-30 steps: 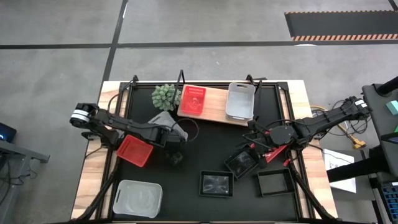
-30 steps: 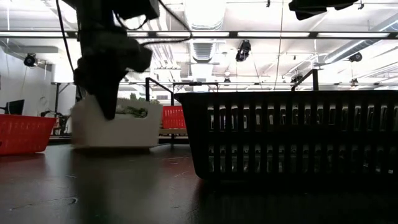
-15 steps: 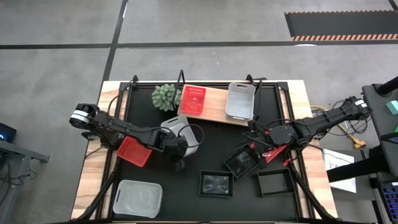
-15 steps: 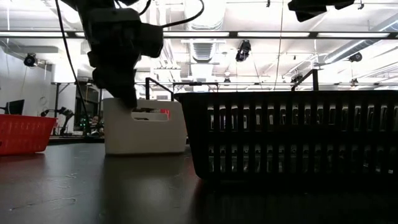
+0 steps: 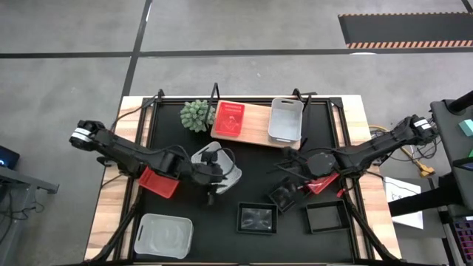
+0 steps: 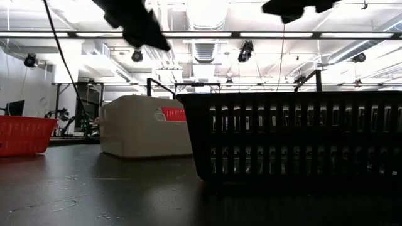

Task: Stack baskets on shelf by color
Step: Stack the top white bin on top of the white bin on the shelf

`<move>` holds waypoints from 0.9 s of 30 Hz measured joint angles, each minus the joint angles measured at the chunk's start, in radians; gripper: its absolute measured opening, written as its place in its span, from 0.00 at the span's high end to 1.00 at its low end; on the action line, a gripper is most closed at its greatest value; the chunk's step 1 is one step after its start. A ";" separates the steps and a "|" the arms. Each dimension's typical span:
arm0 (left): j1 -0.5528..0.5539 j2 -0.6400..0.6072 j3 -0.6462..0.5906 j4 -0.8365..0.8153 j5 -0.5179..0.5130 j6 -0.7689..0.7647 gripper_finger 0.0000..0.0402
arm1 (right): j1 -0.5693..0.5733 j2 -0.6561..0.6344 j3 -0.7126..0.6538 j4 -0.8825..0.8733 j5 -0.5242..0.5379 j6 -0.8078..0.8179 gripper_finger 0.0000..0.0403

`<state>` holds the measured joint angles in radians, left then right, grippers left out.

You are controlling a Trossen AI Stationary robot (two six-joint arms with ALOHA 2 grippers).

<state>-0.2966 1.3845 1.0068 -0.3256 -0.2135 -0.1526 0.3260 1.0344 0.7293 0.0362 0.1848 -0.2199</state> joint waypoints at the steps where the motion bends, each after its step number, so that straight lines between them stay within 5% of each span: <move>1: 0.000 -0.015 -0.011 0.021 -0.013 0.037 0.76 | -0.006 0.019 0.014 0.003 0.000 0.000 0.56; 12: 0.019 -0.165 -0.300 0.570 -0.046 0.329 0.76 | -0.024 0.202 0.126 -0.005 -0.005 0.009 0.51; 21: 0.059 -0.291 -0.487 0.772 -0.060 0.335 0.76 | -0.039 0.335 0.281 -0.131 -0.013 -0.005 0.51; 27: 0.062 -0.340 -0.545 0.833 -0.083 0.342 0.76 | -0.083 0.434 0.406 -0.256 -0.137 -0.035 0.51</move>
<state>-0.2348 1.0442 0.4616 0.5076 -0.2966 0.1898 0.2431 1.4687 1.1357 -0.2199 0.0481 -0.2551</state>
